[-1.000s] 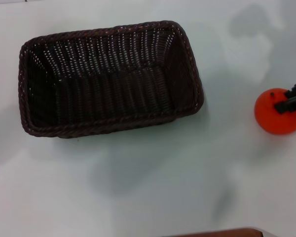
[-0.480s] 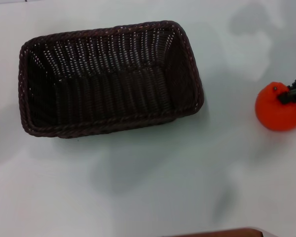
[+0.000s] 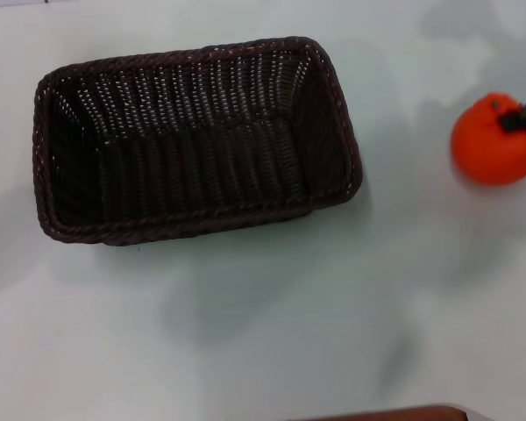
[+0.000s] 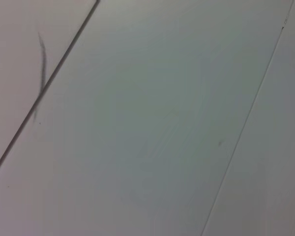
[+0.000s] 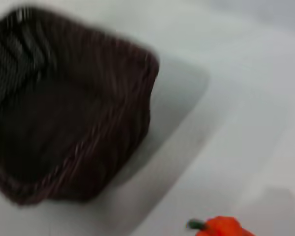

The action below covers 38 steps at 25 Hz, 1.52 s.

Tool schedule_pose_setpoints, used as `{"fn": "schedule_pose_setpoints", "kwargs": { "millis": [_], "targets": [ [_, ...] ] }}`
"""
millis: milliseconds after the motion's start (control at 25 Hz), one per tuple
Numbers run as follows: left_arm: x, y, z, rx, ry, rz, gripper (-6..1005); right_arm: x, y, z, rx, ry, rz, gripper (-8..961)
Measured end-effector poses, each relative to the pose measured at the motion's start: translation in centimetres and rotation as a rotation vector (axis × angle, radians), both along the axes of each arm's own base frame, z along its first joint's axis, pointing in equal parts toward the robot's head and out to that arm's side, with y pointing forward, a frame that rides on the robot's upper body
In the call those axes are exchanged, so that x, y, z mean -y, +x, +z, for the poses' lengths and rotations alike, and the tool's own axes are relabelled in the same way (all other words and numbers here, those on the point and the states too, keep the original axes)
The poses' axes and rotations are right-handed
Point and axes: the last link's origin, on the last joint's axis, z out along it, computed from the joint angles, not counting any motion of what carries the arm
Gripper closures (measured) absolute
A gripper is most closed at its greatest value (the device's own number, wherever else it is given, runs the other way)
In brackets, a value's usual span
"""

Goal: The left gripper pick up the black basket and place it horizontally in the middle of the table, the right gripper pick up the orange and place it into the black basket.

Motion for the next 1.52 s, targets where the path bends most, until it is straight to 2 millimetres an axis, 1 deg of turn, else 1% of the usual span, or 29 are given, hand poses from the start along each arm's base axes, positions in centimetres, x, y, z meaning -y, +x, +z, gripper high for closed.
{"fn": "schedule_pose_setpoints", "kwargs": {
  "millis": [120,240,320,400,440,520,600,680,760,880,960,1080,1120,1280,1360,1440,1520],
  "targets": [
    [0.0,0.0,0.0,0.007,-0.004,0.002,390,-0.4,-0.4,1.5,-0.081,0.093,0.032,882],
    [0.1,-0.1,0.1,0.012,-0.007,0.002,391,-1.1,-1.6,2.5,-0.206,0.203,0.088,899],
    [0.3,-0.2,0.1,0.014,-0.005,0.003,391,-1.6,-3.3,2.5,-0.331,0.266,0.153,898],
    [0.4,-0.3,0.1,0.018,-0.002,0.006,391,-2.2,-5.6,1.6,-0.462,0.309,0.233,896],
    [0.4,-0.3,0.1,0.019,-0.001,0.007,391,-2.5,-6.7,1.1,-0.515,0.323,0.272,896],
    [0.5,-0.3,0.1,0.021,-0.001,0.007,391,-3.3,-9.1,-0.9,-0.605,0.336,0.349,895],
    [0.6,-0.4,0.1,0.021,-0.001,0.007,390,-4.0,-11.6,-3.3,-0.657,0.319,0.418,893],
    [0.7,-0.4,0.0,0.024,-0.003,0.006,390,-4.6,-13.9,-6.3,-0.702,0.258,0.465,892],
    [0.8,-0.4,0.0,0.027,-0.005,0.003,390,-4.9,-15.4,-8.9,-0.729,0.184,0.480,890],
    [1.1,-0.5,-0.1,0.037,-0.004,0.003,390,-5.1,-16.8,-11.5,-0.699,0.118,0.494,886],
    [1.2,-0.5,-0.1,0.043,-0.004,0.003,390,-5.0,-17.0,-12.4,-0.672,0.086,0.501,825],
    [1.5,-0.8,-0.1,0.063,0.008,0.008,391,-4.9,-16.6,-12.5,-0.663,0.088,0.491,733],
    [1.6,-0.8,-0.1,0.064,0.009,0.007,391,-4.9,-16.3,-12.3,-0.667,0.100,0.483,702],
    [1.7,-0.8,-0.1,0.066,0.009,0.004,391,-4.7,-14.7,-10.8,-0.727,0.203,0.465,496],
    [1.7,-0.7,-0.2,0.068,0.009,0.003,391,-4.5,-13.6,-9.8,-0.772,0.297,0.465,401],
    [1.7,-0.7,-0.3,0.075,0.008,0.003,391,-4.1,-11.7,-8.6,-0.825,0.441,0.452,315],
    [1.7,-0.7,-0.4,0.085,0.019,0.003,391,-3.5,-8.6,-7.3,-0.872,0.667,0.410,229]
  ]
}}
